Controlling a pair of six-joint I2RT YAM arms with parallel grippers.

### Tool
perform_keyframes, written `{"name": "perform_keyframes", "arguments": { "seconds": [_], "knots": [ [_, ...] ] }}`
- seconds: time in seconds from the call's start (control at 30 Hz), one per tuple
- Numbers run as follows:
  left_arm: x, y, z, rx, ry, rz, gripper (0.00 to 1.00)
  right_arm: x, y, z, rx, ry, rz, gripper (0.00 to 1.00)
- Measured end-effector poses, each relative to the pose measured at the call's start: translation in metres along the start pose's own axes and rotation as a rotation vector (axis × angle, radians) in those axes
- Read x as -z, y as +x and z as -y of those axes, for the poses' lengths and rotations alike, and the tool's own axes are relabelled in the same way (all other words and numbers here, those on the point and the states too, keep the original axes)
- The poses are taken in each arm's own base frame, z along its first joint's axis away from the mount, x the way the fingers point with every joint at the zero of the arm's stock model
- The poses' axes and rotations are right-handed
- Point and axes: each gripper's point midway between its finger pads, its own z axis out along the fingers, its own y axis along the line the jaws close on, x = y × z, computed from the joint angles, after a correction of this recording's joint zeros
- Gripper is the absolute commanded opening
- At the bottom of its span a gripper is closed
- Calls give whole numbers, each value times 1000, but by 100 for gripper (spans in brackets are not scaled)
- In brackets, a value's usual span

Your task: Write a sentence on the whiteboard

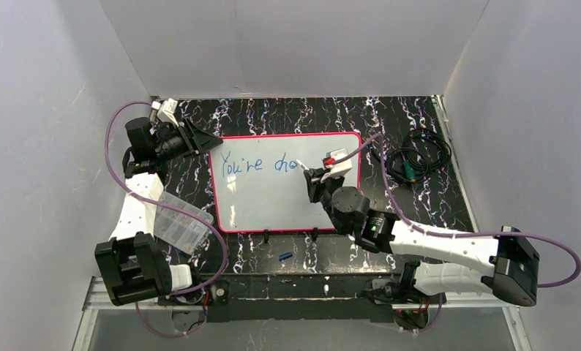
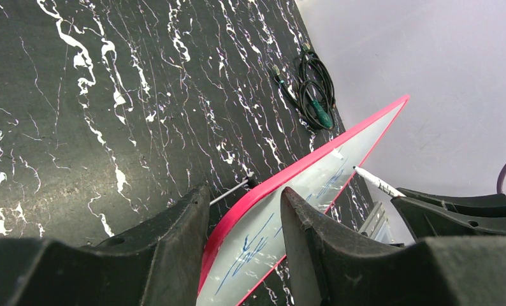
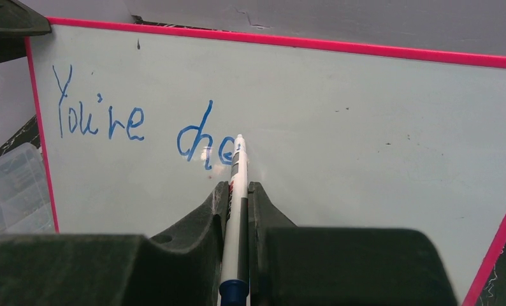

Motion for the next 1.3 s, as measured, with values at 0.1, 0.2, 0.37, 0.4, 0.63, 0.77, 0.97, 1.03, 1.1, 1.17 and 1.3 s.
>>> {"name": "perform_keyframes", "arguments": {
  "seconds": [0.1,0.2,0.37,0.4,0.63,0.77,0.97,1.03,1.1,1.17,1.3],
  "knots": [
    [0,0,0,0,1,0,43,-3,1,-1,12,3,5,1],
    [0,0,0,0,1,0,43,-6,5,-1,26,11,4,1],
    [0,0,0,0,1,-1,43,-7,8,1,34,27,1,1],
    [0,0,0,0,0,0,43,-7,8,1,34,30,1,1],
    [0,0,0,0,1,-1,43,-3,4,9,33,55,-1,1],
    [0,0,0,0,1,-1,43,2,6,14,23,60,-11,1],
    [0,0,0,0,0,0,43,10,24,18,4,47,-51,1],
    [0,0,0,0,1,0,43,12,27,17,-3,38,-62,1],
    [0,0,0,0,0,0,43,13,29,17,-7,34,-71,1],
    [0,0,0,0,1,0,43,14,31,17,-10,31,-77,1],
    [0,0,0,0,1,0,43,15,31,17,-13,31,-77,1]
  ]
}}
